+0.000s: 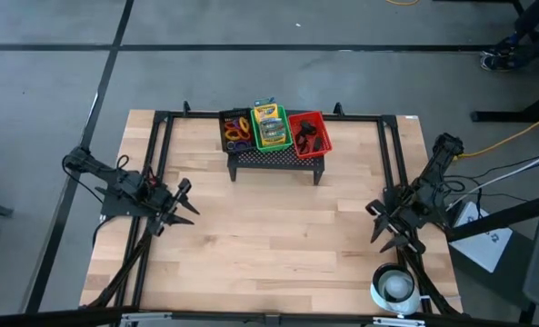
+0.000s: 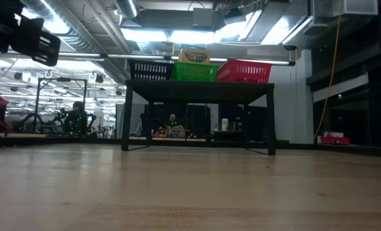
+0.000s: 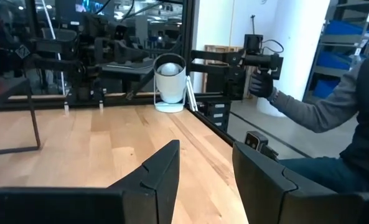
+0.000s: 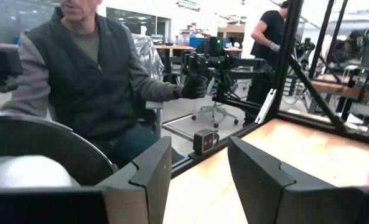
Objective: Pick & Place Office Desk Supplies
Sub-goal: Return to Home Position
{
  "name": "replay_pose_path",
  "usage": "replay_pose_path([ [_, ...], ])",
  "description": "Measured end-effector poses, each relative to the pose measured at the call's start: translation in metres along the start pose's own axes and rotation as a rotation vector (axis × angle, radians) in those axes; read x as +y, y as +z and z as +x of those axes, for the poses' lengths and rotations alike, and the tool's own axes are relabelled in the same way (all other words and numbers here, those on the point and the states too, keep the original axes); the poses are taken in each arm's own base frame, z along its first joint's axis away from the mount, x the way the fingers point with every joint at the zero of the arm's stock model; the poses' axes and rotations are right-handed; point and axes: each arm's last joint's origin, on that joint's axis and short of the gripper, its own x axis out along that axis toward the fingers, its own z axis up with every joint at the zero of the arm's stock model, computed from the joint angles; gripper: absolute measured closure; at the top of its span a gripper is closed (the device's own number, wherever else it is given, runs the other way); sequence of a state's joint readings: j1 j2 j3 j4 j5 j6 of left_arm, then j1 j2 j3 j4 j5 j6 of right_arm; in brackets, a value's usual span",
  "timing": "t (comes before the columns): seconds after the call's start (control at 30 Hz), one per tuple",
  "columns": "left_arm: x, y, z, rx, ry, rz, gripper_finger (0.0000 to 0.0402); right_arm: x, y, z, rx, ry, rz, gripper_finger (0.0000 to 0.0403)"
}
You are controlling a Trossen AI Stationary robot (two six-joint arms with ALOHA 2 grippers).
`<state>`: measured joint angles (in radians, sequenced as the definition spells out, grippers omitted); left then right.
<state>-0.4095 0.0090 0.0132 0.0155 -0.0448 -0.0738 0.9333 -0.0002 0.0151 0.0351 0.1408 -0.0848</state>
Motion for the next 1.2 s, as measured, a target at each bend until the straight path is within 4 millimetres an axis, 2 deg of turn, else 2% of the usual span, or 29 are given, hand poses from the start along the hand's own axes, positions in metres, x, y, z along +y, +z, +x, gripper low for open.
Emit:
replay_pose_path([
  [0.3, -0.0001, -0.0048, 0.0033, 0.056, -0.008, 0.037, 0.0258, 0.0001, -0.0001, 0.0001, 0.001, 0.003, 0.089, 0.0243],
  [0.47, 0.0, -0.0069, 0.0046, 0.079, -0.008, 0.081, 0.0258, 0.0001, -0.0001, 0.0001, 0.002, 0.003, 0.074, 0.0243],
  [1.2, -0.0001, -0.0062, 0.0046, 0.072, -0.008, 0.081, 0.0258, 0.0, 0.0, 0.0001, 0.001, 0.0, 0.076, 0.0243],
])
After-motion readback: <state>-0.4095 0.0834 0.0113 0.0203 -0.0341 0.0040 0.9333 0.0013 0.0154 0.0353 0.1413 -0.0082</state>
